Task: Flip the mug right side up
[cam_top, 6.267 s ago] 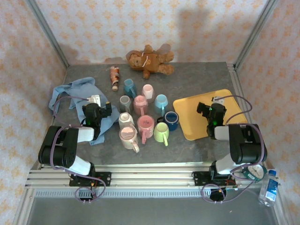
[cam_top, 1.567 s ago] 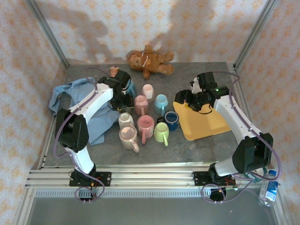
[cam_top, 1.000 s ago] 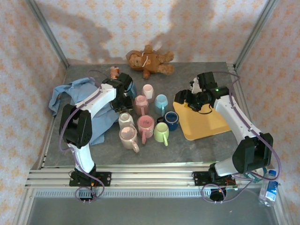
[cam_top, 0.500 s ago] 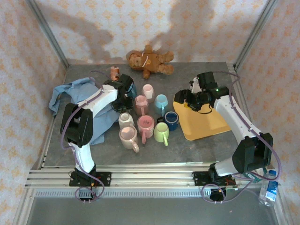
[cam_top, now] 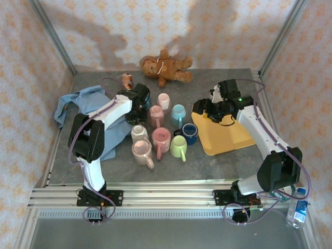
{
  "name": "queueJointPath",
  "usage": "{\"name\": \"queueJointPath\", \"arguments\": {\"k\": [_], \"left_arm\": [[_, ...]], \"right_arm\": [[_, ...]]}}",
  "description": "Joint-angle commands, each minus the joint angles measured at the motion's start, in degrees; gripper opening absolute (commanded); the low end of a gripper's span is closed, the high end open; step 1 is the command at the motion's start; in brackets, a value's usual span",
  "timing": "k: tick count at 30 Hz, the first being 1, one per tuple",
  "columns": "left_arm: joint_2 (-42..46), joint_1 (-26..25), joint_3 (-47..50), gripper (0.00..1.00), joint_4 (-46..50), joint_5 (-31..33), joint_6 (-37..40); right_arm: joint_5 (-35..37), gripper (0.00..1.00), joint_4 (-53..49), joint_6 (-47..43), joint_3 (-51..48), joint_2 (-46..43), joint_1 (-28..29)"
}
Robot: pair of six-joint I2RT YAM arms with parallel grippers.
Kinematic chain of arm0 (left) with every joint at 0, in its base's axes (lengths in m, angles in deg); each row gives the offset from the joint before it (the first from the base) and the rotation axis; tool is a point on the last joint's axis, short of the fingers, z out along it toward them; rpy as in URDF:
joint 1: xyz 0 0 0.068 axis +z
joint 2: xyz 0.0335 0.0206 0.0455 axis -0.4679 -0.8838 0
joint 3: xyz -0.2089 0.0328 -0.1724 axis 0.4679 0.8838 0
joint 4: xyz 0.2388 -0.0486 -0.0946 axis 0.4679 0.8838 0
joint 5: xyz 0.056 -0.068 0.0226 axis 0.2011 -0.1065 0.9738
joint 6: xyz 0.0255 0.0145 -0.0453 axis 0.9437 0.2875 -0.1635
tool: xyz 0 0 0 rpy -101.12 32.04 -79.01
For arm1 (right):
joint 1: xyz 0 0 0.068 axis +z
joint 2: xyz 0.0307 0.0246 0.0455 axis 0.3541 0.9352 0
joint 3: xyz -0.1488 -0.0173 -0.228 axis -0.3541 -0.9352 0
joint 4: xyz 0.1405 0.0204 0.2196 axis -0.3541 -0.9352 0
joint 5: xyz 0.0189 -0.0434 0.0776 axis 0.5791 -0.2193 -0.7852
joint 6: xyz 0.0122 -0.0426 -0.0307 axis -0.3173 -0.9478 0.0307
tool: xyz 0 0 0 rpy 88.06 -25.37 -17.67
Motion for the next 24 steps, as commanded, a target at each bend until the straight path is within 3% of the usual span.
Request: {"name": "queueJointPath", "arguments": {"k": [1,7,17,24], "left_arm": [[-0.8,-0.1,-0.2,0.27,-0.8,3.2,2.0],[-1.0,-0.2,-1.9,0.12,1.1,3.8,4.3],[5.2,-0.2,-1.7,0.00,-0.3,6.3,6.7],[11.4,-0.2,-2.4,0.00,-1.1,7.7,8.7]], "right_arm": [[-0.1,0.71,0.9,0.7,-0.2,-1.9,0.2],[0.3,0.71,1.1,1.0,-0.9,-2.6,0.2],[0.2,0.71,2.1,1.8,-1.6,-2.5,0.2],[-0.4,0.71,3.0,2.3,-2.2,-2.4,0.2]]}}
